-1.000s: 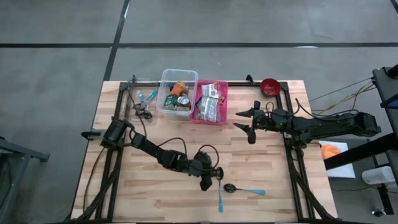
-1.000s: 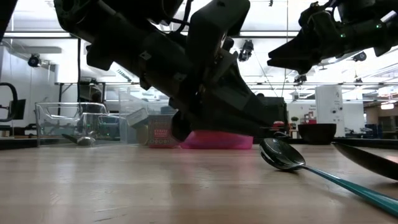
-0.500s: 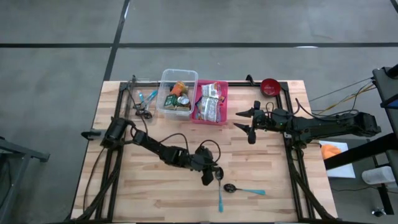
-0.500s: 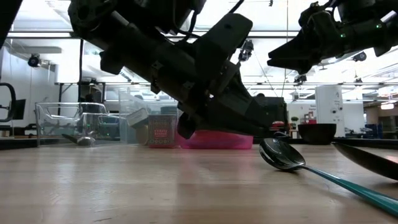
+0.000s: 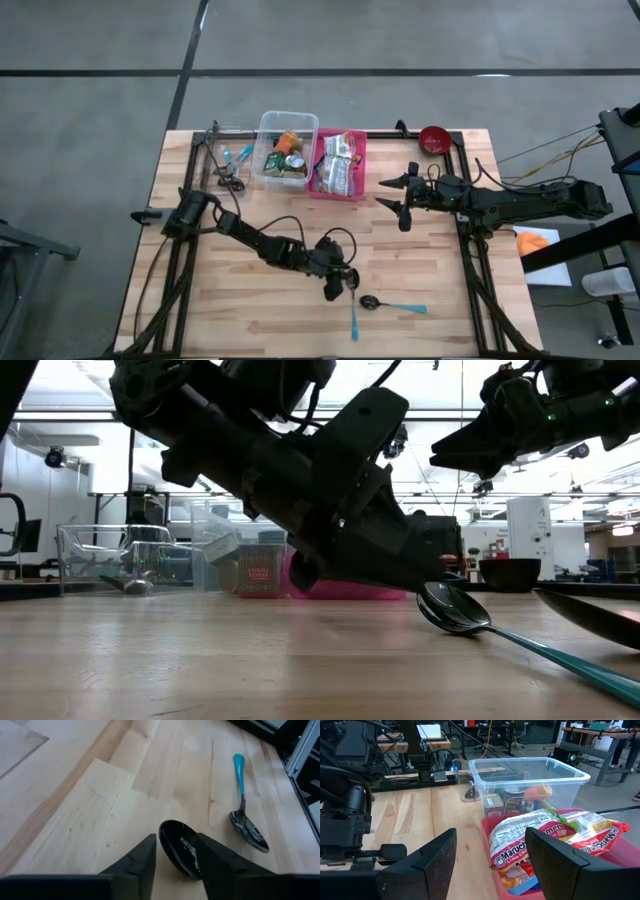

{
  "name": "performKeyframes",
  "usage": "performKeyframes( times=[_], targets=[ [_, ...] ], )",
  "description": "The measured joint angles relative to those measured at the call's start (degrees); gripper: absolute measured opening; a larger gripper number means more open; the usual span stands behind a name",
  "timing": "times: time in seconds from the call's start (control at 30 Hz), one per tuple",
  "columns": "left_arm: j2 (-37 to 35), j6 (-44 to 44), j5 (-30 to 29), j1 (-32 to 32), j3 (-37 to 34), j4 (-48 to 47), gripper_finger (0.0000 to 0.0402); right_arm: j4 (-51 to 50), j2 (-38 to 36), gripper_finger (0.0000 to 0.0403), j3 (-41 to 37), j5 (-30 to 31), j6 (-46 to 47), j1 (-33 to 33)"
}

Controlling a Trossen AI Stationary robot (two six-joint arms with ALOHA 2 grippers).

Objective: Pick & Place Food Item
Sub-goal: Put the blue spoon into the left transparent bin

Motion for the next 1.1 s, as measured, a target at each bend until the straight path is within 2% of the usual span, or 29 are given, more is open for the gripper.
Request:
performKeyframes(
  times=[0.17,0.27,0.97,1.1],
  targets=[
    [0.0,0.04,0.26,0.02,0.04,0.39,0.0188,0.0,0.01,0.0235,0.01,0.0,0.0,0.01],
    [0.0,0.1,0.54,0.0,0.04,0.95,0.0204,0.0,0.0,0.0235,0.01,0.01,-0.06,0.01],
    [4.31,0.3,1.96,0.02,2.78,2.73,0.0206,-0.02,0.0,0.0235,0.0,0.02,0.03,-0.01],
    [4.88,1.88,3.97,0.02,3.97,2.6,0.0206,-0.02,-0.01,0.0235,0.0,0.02,0.01,0.01]
  ],
)
